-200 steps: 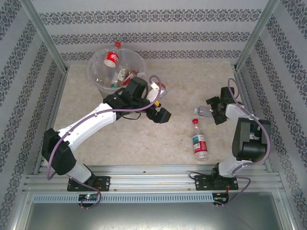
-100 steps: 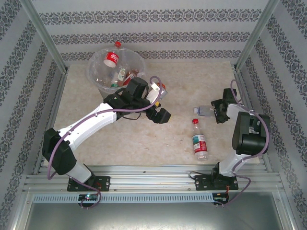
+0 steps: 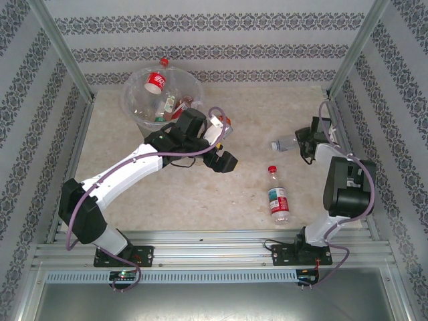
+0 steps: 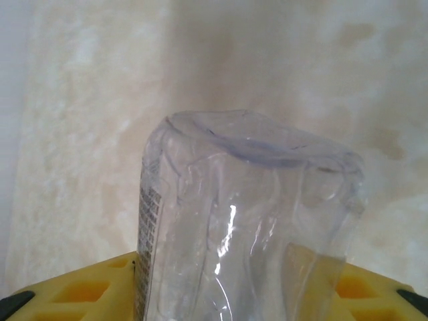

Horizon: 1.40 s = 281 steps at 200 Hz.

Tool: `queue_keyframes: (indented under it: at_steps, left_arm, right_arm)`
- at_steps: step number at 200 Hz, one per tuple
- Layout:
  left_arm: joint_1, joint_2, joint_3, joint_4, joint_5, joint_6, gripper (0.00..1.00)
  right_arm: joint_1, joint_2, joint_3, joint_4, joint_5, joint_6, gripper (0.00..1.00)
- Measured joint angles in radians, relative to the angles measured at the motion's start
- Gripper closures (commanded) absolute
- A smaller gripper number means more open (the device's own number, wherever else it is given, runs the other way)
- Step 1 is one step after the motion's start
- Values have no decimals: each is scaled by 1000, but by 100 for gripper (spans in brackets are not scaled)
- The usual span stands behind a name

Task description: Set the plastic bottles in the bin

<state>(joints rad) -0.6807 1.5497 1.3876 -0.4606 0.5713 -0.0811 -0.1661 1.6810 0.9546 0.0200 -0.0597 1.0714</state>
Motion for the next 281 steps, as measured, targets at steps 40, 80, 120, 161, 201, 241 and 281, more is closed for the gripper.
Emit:
queue_keyframes:
  at_steps: [40, 80, 120, 161, 201, 241, 281]
  left_arm:
    - [0, 0, 0, 1, -3, -11, 0]
    - [0, 0, 0, 10, -2, -45, 0]
    - [5, 0, -23, 82, 5, -89, 0]
    - [13, 0, -66, 152, 35, -137, 0]
    - [22, -8, -103, 236, 61, -180, 0]
    - [22, -8, -108, 272, 90, -201, 10]
    - [22, -8, -108, 276, 117, -218, 26]
  right_arm:
    - [93, -160, 8, 11, -12, -115, 48]
    - [201, -307, 11, 3, -70, -228, 46]
    - [352, -449, 10, -31, -135, -305, 46]
    - [445, -535, -11, -55, -164, -320, 46]
    - [513, -568, -28, -69, -175, -318, 46]
    - [567, -580, -28, -69, -190, -315, 45]
    - [595, -579, -28, -68, -193, -312, 45]
